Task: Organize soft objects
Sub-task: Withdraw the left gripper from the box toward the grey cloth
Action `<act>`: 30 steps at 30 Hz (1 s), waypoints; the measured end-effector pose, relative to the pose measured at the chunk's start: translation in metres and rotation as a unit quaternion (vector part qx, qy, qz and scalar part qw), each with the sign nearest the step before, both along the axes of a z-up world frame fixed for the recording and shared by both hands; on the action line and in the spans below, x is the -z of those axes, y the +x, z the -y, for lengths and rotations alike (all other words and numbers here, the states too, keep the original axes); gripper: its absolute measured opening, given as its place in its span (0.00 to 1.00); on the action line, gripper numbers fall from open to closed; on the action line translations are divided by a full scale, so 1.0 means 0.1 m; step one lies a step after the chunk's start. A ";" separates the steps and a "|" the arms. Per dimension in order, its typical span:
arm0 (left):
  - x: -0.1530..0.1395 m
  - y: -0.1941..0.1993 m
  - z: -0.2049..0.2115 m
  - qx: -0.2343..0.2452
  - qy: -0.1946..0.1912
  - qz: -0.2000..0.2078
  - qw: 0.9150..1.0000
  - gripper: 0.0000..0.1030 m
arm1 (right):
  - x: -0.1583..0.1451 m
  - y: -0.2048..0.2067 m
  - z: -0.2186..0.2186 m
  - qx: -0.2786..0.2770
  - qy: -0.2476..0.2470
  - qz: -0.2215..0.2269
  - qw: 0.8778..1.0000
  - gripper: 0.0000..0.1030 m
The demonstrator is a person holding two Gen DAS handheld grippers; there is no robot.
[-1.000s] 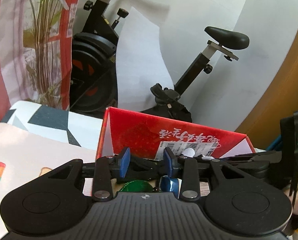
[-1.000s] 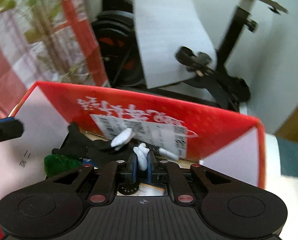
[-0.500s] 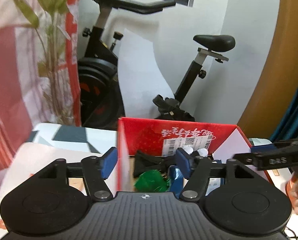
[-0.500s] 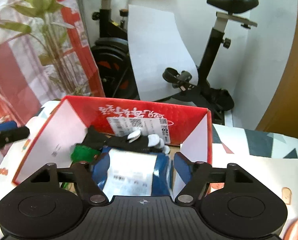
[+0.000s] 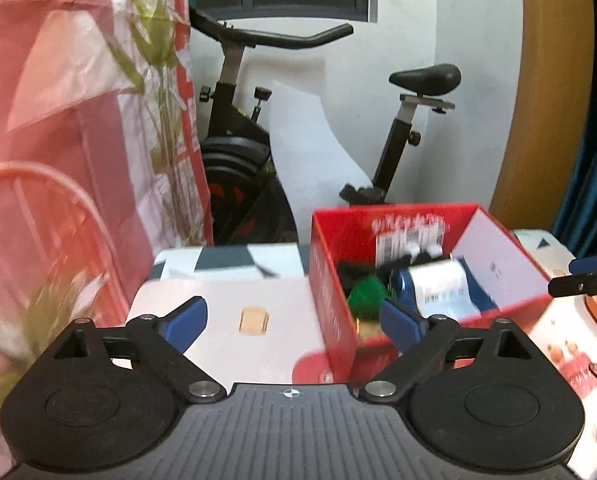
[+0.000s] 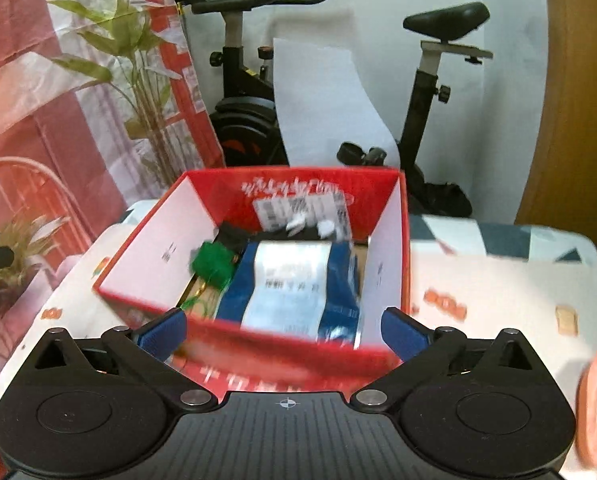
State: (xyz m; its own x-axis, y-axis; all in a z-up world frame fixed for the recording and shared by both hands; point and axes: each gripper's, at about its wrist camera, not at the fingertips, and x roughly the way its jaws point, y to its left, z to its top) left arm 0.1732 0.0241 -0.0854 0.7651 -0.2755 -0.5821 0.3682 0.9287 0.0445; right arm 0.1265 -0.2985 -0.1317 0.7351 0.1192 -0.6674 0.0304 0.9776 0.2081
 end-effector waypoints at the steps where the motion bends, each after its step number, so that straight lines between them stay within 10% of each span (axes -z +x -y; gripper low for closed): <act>1: 0.03 -0.08 -0.04 -0.005 0.001 0.000 1.000 0.93 | 0.04 -0.07 -0.02 -0.002 0.001 -0.004 1.000 1.00; 30: 1.06 -1.08 -0.35 0.000 -0.024 -0.101 0.995 0.95 | 1.23 -1.22 -0.61 -0.003 -0.058 -0.069 0.996 1.00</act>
